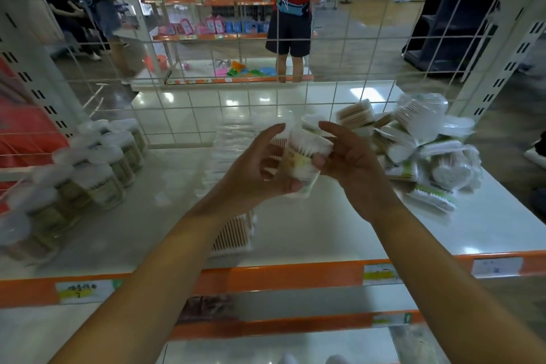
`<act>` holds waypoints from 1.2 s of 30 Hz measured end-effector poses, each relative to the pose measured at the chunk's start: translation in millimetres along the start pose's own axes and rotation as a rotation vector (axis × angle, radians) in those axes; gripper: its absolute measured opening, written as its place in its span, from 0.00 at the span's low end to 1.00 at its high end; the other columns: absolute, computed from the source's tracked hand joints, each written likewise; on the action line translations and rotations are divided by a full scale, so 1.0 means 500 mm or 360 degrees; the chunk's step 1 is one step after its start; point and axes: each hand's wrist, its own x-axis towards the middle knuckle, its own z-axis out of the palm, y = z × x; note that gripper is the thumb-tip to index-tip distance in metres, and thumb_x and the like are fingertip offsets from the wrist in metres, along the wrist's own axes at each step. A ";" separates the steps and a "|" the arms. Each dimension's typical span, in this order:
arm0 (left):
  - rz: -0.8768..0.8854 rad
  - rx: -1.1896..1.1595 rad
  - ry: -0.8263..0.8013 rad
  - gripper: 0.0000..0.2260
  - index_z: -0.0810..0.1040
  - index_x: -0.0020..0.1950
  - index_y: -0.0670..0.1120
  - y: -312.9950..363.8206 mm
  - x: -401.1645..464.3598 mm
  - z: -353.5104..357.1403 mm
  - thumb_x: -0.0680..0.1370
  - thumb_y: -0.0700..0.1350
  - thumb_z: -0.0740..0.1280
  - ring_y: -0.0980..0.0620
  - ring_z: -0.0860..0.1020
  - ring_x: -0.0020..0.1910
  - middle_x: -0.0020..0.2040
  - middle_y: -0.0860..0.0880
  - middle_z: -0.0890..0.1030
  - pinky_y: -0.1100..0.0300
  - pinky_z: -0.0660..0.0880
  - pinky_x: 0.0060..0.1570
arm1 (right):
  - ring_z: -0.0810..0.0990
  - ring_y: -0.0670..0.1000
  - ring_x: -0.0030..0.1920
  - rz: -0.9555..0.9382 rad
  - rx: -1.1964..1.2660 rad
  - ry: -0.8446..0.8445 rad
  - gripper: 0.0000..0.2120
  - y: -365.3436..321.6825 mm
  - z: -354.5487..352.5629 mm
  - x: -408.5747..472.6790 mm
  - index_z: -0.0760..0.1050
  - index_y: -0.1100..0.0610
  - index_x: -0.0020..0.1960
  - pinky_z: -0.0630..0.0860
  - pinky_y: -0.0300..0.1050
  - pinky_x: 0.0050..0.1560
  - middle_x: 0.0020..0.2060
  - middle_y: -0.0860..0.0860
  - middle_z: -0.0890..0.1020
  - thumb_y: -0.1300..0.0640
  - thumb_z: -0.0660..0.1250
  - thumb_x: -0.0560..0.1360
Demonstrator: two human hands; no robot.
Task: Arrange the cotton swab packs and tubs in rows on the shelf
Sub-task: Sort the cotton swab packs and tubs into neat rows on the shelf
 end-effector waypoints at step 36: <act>-0.0451 0.1520 0.0113 0.30 0.68 0.66 0.48 -0.087 -0.225 -0.426 0.67 0.52 0.74 0.49 0.67 0.64 0.64 0.48 0.70 0.53 0.66 0.61 | 0.62 0.53 0.67 -0.0400 -0.2029 -0.0895 0.26 0.036 0.481 0.021 0.54 0.54 0.75 0.62 0.46 0.64 0.70 0.52 0.62 0.53 0.57 0.79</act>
